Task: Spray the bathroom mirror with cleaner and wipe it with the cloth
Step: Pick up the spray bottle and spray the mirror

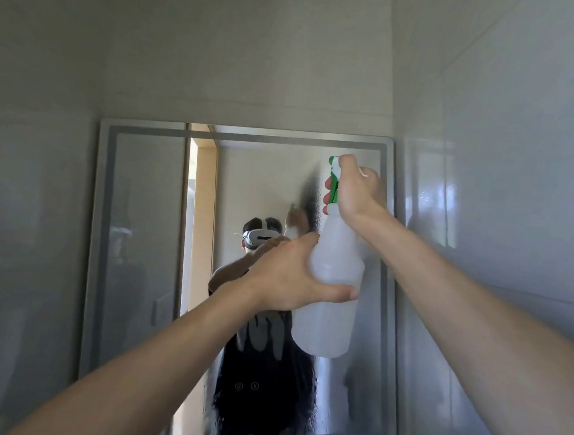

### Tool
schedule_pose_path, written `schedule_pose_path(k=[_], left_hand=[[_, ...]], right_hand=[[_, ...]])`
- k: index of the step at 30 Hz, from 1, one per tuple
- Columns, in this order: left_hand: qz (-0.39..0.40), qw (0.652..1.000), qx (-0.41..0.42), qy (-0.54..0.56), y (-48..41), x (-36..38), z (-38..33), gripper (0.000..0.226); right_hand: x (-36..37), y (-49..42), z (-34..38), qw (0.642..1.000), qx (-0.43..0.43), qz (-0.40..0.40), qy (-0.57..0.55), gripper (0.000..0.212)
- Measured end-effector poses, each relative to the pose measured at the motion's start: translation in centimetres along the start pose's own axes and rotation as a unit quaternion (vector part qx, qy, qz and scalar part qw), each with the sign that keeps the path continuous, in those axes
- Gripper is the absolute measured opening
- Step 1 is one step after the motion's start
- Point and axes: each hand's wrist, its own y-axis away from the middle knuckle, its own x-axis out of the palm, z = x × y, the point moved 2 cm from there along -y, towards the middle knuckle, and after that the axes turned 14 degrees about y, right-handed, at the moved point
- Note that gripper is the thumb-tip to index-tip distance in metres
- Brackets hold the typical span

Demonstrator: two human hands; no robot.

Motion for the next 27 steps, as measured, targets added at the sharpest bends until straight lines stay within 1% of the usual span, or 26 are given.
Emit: schedule_pose_path(k=[3,8,11,14,17,19,20,23,24,27], left_hand=[[0.002,1.0,-0.01,0.002,0.3,-0.3,0.3,0.075],[0.009,1.0,-0.024,-0.009,1.0,-0.6,0.6,0.076],[0.031,0.999,-0.028,-0.021,2.0,-0.5,0.8,0.074],[0.043,0.998,-0.021,-0.033,2.9,-0.2,1.6,0.067],[0.081,0.996,-0.045,-0.008,3.6,0.3,3.1,0.082],[0.104,0.993,-0.063,0.008,3.9,0.6,4.1,0.089],[0.114,0.991,-0.066,0.008,4.2,0.7,4.2,0.087],[0.141,0.988,-0.064,0.0,5.2,0.8,4.1,0.075],[0.149,0.987,-0.063,-0.004,5.4,0.8,4.1,0.073],[0.161,0.985,-0.064,-0.009,6.0,1.0,4.2,0.072]], right_hand=[[0.3,0.6,0.2,1.0,0.0,-0.009,0.01,0.041],[0.9,1.0,-0.1,0.999,-0.004,-0.021,-0.03,0.037],[1.4,1.9,-0.6,1.0,0.004,-0.022,-0.013,0.034],[2.0,2.7,-2.0,1.0,0.013,-0.014,0.017,0.039],[2.5,3.5,-3.4,0.999,0.022,-0.005,0.039,0.045],[2.8,4.2,-4.0,0.998,0.022,0.003,0.059,0.045],[3.0,4.5,-4.2,0.998,0.02,0.007,0.066,0.047],[3.7,5.5,-4.6,0.997,0.011,0.032,0.073,0.055],[3.9,5.8,-4.6,0.996,0.01,0.04,0.079,0.055],[4.2,6.5,-4.9,0.995,0.026,0.049,0.085,0.045]])
